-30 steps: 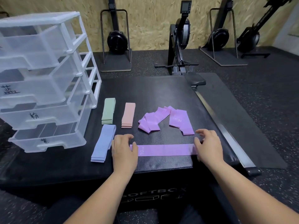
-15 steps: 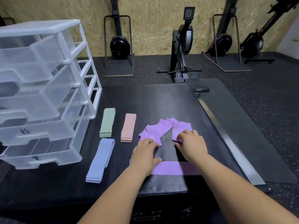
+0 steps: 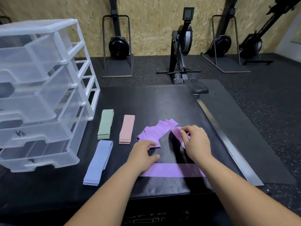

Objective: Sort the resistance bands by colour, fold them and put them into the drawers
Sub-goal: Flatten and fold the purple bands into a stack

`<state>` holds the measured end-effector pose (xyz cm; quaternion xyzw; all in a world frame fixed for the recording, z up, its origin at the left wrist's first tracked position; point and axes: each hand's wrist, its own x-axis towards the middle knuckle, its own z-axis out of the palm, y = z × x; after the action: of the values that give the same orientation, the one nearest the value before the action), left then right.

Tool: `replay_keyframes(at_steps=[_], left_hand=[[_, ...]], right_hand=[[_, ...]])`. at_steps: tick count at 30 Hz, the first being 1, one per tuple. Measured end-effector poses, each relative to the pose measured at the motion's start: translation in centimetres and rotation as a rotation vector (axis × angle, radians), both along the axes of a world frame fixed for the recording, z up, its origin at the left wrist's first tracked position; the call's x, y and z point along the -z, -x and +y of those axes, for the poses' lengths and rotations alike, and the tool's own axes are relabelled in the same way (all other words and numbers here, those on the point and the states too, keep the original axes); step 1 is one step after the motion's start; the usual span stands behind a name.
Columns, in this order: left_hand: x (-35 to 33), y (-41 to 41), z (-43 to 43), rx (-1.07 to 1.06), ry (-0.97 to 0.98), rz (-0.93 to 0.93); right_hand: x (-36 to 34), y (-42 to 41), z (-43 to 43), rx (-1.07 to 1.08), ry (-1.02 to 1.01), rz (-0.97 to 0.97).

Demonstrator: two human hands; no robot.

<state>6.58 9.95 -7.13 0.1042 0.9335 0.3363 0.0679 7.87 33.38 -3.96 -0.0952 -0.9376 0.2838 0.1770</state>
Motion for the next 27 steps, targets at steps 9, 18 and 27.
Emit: replay_keyframes(at_steps=[9, 18, 27], left_hand=[[-4.1, -3.9, 3.8, -0.067, -0.467, -0.136], [-4.1, -4.8, 2.3, -0.27, -0.625, -0.196], [-6.7, -4.4, 0.3, -0.003, -0.212, 0.068]], right_hand=[[-1.4, -5.1, -4.4, -0.202, 0.376, -0.012], [-1.0, -6.9, -3.9, -0.249, 0.296, -0.039], [-3.0, -5.6, -3.7, -0.479, 0.081, -0.158]])
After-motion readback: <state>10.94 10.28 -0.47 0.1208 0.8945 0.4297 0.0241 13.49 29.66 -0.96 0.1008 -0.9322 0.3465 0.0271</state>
